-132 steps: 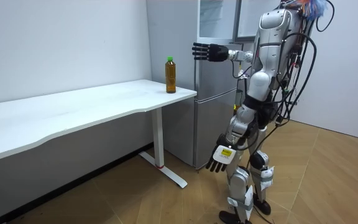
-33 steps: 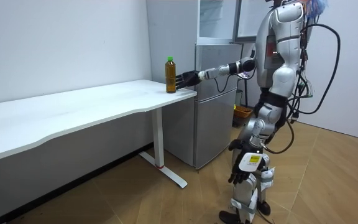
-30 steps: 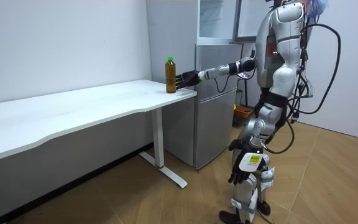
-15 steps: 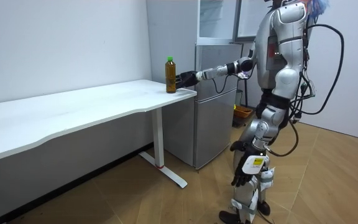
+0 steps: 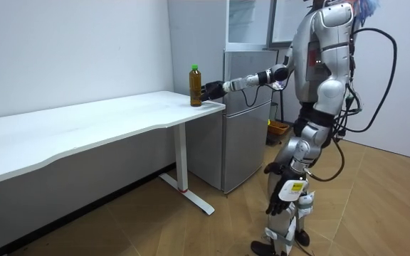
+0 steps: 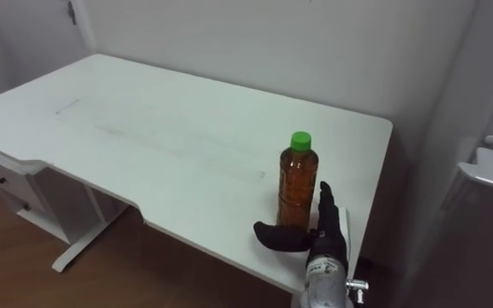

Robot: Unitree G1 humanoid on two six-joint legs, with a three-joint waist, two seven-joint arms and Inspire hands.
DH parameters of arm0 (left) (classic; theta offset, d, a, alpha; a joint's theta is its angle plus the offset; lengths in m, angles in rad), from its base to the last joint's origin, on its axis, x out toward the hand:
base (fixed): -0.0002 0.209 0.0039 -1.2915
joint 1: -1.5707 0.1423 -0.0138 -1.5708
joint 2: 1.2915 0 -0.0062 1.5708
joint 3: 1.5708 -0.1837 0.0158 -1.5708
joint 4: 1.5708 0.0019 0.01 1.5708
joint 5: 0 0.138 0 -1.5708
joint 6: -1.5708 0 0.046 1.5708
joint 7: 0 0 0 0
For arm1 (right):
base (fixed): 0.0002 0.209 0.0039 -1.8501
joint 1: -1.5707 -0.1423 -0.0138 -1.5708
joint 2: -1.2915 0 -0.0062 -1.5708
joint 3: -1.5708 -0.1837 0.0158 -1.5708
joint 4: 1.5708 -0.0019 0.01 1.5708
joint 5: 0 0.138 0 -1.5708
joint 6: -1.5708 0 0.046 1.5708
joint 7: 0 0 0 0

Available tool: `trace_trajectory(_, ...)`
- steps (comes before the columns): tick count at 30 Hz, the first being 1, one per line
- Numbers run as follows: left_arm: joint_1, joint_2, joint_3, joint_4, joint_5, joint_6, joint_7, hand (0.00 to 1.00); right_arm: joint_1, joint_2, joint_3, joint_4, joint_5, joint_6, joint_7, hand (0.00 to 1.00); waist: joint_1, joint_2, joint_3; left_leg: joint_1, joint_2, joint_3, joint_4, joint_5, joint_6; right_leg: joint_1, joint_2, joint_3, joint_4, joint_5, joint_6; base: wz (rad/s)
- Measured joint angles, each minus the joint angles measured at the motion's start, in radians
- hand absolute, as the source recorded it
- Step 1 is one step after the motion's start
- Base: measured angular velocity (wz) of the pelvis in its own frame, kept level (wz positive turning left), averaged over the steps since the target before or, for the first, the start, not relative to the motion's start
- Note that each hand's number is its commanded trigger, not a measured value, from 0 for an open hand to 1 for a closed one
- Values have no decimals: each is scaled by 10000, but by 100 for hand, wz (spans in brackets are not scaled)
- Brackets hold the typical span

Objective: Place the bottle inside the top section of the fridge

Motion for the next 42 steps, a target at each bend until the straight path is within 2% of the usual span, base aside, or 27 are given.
trace_trajectory(4,3,-1,-4,0,-285,1,-13,0,-100,2,-147,5,3,1,-57,0,8,-62,-7,-194,-12,-27,28,47,20,-180,-15,-33,38,-3,3,6)
trace_trajectory(10,-21,51,-7,-12,-505,-4,-31,0,-205,41,-288,3,35,-56,-357,0,28,-188,29,-427,-46,-128,86,110,51,-339,-22,-101,33,-7,15,7)
trace_trajectory(12,-20,57,-49,-12,-584,-2,-27,0,-211,27,-311,3,26,-63,-439,0,33,-196,24,-458,-136,-225,88,114,53,-343,-45,-179,31,-23,39,11)
trace_trajectory(26,-37,109,3,-35,-565,41,-225,0,-406,29,-318,-26,-348,-137,-463,0,180,-290,-21,-758,-131,-291,77,216,42,-665,-118,-324,144,-61,32,2)
trace_trajectory(31,-103,116,-4,-33,-569,23,-277,0,-592,44,-432,-22,-409,36,-787,0,484,-398,28,-772,-135,-302,75,221,43,-732,-177,-350,294,-77,21,0)
trace_trajectory(35,-129,154,34,-64,-567,-29,-279,0,-877,56,-410,-4,-403,39,-849,0,570,-541,114,-806,-166,-480,93,234,43,-682,-186,-500,338,-82,28,16)
trace_trajectory(36,-129,175,42,-99,-567,-29,-281,0,-969,55,-409,-3,-402,39,-857,31,578,-575,133,-851,-179,-530,112,234,43,-685,-181,-508,334,-81,28,17)
trace_trajectory(37,-129,181,41,-111,-567,-29,-283,0,-1007,53,-411,-3,-400,36,-860,92,578,-579,135,-886,-190,-558,141,234,44,-690,-181,-518,335,-81,28,14)
trace_trajectory(38,-128,181,41,-117,-566,-28,-284,0,-1044,50,-415,-4,-340,29,-855,100,583,-581,136,-902,-211,-598,156,238,50,-690,-189,-534,350,-81,29,13)
trace_trajectory(42,-123,183,39,-123,-569,-27,-284,0,-1046,39,-420,-3,476,24,-829,100,577,-580,136,-923,-277,-708,209,248,68,-674,-211,-476,363,-106,68,6)
